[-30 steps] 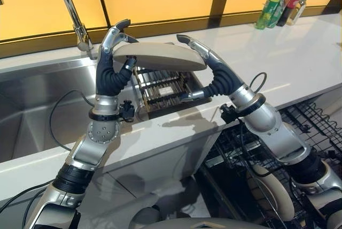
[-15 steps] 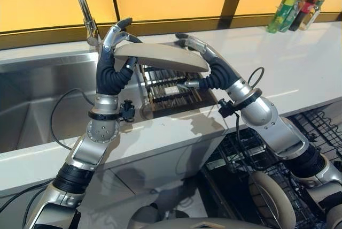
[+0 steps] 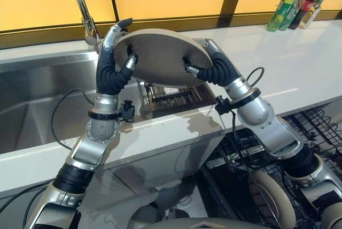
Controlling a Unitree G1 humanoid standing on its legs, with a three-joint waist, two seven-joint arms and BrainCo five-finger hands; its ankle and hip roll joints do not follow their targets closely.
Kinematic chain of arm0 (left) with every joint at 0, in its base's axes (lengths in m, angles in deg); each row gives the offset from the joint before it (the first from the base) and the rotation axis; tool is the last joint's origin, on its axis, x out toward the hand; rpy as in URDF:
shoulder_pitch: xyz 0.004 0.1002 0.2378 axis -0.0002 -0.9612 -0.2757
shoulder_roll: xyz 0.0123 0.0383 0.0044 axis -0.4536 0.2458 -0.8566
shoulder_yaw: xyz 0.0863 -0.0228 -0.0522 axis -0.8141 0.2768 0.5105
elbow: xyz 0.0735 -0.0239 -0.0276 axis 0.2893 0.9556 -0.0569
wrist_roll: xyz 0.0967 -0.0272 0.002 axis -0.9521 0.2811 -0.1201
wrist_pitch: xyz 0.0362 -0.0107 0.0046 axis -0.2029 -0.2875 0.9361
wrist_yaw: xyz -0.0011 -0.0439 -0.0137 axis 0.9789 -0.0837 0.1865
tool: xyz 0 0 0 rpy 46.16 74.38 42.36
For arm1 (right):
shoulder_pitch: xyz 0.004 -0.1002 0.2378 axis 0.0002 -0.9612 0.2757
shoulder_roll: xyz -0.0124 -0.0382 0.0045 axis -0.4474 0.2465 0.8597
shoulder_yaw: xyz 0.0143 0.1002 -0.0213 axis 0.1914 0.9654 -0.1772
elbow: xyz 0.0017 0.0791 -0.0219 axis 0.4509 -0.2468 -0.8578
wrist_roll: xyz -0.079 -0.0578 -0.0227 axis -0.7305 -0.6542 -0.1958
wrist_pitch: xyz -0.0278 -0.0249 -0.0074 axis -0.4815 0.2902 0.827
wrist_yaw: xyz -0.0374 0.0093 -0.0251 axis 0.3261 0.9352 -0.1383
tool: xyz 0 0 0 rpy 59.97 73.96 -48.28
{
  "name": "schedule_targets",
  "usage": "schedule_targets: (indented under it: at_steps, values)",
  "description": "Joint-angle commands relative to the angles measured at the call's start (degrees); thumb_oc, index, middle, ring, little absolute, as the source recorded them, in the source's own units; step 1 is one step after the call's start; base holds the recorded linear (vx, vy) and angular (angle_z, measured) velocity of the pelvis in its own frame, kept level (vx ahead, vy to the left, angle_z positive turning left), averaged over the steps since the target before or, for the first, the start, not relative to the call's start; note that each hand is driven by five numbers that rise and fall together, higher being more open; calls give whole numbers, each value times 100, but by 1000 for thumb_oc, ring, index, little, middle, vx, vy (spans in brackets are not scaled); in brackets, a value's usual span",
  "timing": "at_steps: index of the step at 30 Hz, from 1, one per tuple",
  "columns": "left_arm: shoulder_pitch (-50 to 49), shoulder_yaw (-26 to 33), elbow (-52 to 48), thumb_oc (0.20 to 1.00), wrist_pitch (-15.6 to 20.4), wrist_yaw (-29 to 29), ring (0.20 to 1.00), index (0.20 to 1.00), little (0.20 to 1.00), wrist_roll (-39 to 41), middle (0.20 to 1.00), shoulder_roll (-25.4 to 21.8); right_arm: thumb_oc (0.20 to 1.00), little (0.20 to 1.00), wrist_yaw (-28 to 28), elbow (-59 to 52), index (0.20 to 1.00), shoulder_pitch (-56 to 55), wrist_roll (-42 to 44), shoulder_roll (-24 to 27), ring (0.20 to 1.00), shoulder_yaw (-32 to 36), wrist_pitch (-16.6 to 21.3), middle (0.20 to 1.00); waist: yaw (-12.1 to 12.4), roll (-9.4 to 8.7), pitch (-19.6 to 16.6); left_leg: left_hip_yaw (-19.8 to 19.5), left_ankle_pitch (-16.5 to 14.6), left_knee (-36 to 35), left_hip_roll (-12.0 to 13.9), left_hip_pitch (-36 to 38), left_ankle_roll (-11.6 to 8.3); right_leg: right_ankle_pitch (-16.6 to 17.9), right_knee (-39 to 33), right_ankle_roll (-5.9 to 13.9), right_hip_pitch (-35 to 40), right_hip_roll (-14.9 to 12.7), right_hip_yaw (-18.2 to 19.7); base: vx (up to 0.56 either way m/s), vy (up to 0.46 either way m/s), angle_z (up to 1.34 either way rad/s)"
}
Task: Pick up plates and place into dishwasher.
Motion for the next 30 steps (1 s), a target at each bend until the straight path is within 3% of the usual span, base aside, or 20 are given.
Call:
schedule_targets:
  at_steps: [1,6,7,8,16,21,30]
  values:
    - [317,12,-254,200,251,29,200,200,200,168,200,51,200,200,191,-266,200,77,23,26,200,266,286,200,-8,170,-462,185,-273,-223,115,362,121,167,654,135,-477,-123,146,0,0,0]
    - [305,22,-180,200,72,-48,200,200,200,352,200,108,200,200,237,-242,200,38,43,34,200,362,306,200,-26,162,-464,193,-226,-244,120,356,113,198,640,130,-482,-119,132,0,0,0]
    - [283,39,-161,401,51,-79,401,401,401,386,401,125,200,200,265,-230,200,22,31,18,200,386,307,200,-24,168,-469,192,-262,-254,139,391,115,164,636,122,-450,-106,128,0,0,0]
    - [270,50,-162,1000,37,-114,1000,1000,1000,403,1000,135,200,200,271,-224,200,14,19,8,200,401,311,200,-24,170,-465,193,-262,-256,144,397,113,162,635,121,-446,-105,124,0,0,0]
    - [164,745,-197,1000,19,680,1000,1000,1000,278,1000,112,200,200,351,-136,200,-412,-343,78,200,892,320,200,-113,167,-528,265,-204,-290,195,388,80,191,593,115,-463,-96,154,0,0,0]
    - [-67,1328,-207,1000,21,1129,1000,1000,1000,81,1000,48,200,200,329,-88,200,-1094,-204,398,200,1534,427,200,-317,184,-551,414,-204,-313,249,421,59,197,594,112,-501,-72,233,-1,18,-4]
    - [-625,1999,-137,1000,43,1133,1000,1000,1000,152,1000,-38,200,200,324,133,200,-2120,-400,741,200,2531,530,200,-658,197,-538,659,-254,-392,261,553,97,246,551,128,-559,8,627,28,32,-24]
